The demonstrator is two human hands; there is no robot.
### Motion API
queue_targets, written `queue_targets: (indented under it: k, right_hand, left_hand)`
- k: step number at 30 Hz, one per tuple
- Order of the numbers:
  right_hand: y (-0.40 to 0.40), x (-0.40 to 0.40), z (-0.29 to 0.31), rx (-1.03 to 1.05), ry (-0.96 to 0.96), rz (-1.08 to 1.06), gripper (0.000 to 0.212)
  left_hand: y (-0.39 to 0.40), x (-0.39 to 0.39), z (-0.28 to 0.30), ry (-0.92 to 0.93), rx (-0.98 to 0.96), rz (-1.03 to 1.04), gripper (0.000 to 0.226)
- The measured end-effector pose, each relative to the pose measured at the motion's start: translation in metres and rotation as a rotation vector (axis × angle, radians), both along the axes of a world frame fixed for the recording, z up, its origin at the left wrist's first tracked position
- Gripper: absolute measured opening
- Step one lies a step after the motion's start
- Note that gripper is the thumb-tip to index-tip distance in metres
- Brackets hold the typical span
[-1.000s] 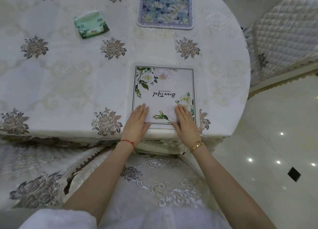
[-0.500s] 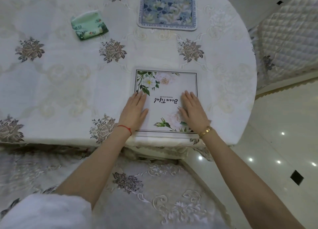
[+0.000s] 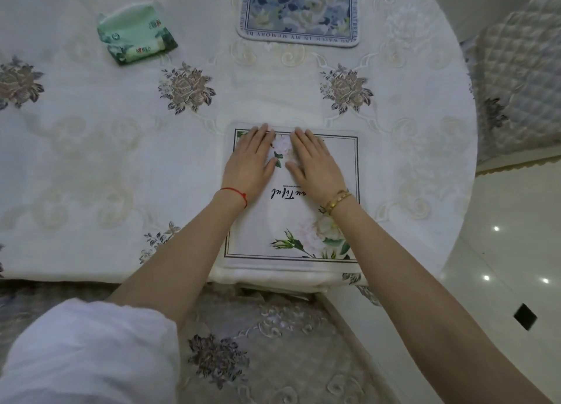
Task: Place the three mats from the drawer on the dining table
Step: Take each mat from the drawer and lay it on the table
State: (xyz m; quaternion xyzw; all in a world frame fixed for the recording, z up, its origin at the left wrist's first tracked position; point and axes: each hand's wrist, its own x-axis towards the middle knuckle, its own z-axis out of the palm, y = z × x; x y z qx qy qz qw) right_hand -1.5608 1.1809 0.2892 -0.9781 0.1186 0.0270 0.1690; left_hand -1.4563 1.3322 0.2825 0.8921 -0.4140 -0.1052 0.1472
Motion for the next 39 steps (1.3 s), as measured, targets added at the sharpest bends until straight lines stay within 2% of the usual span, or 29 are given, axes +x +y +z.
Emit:
queue_targets:
  k: [11,25,32,39]
  right_hand:
    - [-0.031,-0.070,-0.007,-0.013,0.017,-0.196,0.067]
    - [0.050,-0.174,0.001,0.010,0.064,-0.150,0.071]
    - [0.045,-0.223,0.019,0.062,0.059,-0.204,0.063]
    - [0.058,-0.249,0.048,0.104,-0.095,-0.263,0.045]
  left_hand:
    - [0.053,-0.018,-0.002,-0.004,0.003,0.101,0.062]
    - [0.125,-0.130,0.014,0.041,0.115,0.048,0.066]
    - [0.156,-0.145,0.036,0.082,0.098,0.108,0.061]
    - [0.171,-0.176,0.076,0.036,-0.071,0.104,0.044]
